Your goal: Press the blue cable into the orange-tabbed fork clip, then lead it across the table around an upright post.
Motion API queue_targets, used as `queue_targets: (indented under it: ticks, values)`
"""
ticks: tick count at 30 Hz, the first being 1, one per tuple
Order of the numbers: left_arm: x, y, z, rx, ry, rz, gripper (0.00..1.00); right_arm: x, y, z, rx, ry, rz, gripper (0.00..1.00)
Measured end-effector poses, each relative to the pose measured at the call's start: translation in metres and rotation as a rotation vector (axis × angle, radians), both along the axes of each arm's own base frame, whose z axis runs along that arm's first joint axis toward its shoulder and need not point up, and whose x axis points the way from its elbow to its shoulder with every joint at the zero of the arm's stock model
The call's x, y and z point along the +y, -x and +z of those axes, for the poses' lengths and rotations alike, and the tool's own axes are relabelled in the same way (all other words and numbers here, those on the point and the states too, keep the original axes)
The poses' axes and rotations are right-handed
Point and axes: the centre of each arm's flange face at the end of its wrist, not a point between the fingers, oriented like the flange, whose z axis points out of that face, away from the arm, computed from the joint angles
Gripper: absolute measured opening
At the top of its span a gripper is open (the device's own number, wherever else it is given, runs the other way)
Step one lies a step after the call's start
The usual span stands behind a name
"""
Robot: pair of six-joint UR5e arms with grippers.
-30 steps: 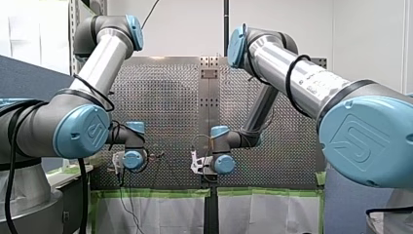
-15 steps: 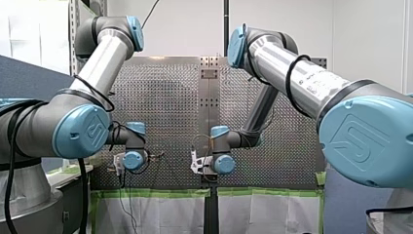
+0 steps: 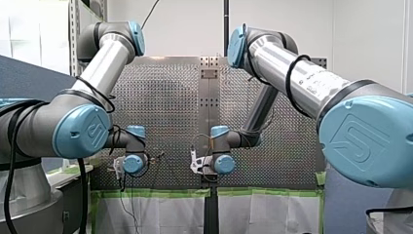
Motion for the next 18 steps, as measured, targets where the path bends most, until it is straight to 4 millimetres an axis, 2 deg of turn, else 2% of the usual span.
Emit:
queue_targets:
  ticks: [12, 18]
  values:
    - [-0.003, -0.030, 0.011, -0.028, 0.060, -0.044, 0.00, -0.012, -0.004, 0.009, -0.018, 0.019, -0.007, 0.00]
    - [-0.002, -0.040, 0.006, -0.024, 0.092, -0.055, 0.00, -0.020, -0.005, 0.014, -0.026, 0.031, -0.012, 0.00]
